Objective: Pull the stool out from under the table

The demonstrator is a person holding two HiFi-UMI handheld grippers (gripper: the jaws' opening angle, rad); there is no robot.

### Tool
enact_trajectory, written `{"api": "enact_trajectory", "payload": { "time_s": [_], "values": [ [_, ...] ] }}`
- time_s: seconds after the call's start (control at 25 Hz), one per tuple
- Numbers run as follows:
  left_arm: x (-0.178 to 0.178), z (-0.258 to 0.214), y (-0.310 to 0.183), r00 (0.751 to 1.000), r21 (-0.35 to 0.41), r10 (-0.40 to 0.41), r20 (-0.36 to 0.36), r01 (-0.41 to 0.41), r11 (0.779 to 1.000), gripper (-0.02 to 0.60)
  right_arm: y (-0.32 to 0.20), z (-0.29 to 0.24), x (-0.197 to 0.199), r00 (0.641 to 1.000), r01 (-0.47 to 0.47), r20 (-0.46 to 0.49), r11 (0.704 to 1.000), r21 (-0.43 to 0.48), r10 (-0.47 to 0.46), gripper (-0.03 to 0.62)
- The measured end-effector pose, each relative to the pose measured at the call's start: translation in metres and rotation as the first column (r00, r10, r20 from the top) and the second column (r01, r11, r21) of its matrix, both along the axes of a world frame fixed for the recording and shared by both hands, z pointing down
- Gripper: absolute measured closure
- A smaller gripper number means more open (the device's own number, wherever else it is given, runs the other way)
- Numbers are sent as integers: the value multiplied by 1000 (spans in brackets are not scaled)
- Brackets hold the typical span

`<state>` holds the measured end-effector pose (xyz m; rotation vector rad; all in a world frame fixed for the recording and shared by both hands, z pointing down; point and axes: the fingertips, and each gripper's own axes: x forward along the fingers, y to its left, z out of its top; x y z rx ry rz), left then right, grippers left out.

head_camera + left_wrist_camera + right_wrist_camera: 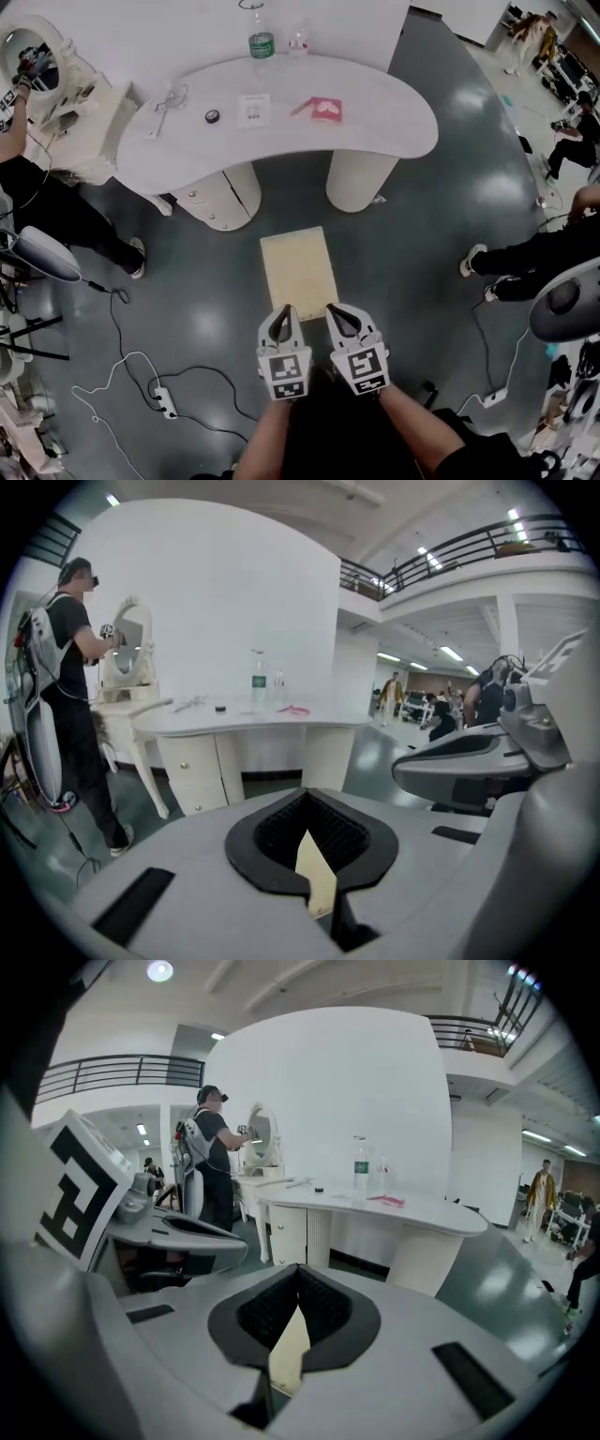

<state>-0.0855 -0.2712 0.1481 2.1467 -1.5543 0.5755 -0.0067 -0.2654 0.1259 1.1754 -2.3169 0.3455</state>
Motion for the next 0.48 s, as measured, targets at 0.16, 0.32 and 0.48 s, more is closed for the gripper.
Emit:
{"api": "enact_trajectory", "payload": {
  "time_s": [0.16, 0.32, 0.48],
  "values": [
    [6, -38, -8, 1000, 44, 15, -9, -15, 999, 575, -2, -34, 9, 999, 6, -35, 998, 58, -4, 588],
    [17, -60, -4, 998, 36, 66, 1, -66, 997, 575, -3, -67, 26, 998, 0, -66, 994, 111, 7, 588],
    [27, -95, -5, 996, 67, 90, 19, -91, 994, 575, -1, -105, 41, 999, 16, -35, 988, 151, -11, 588]
  ]
}}
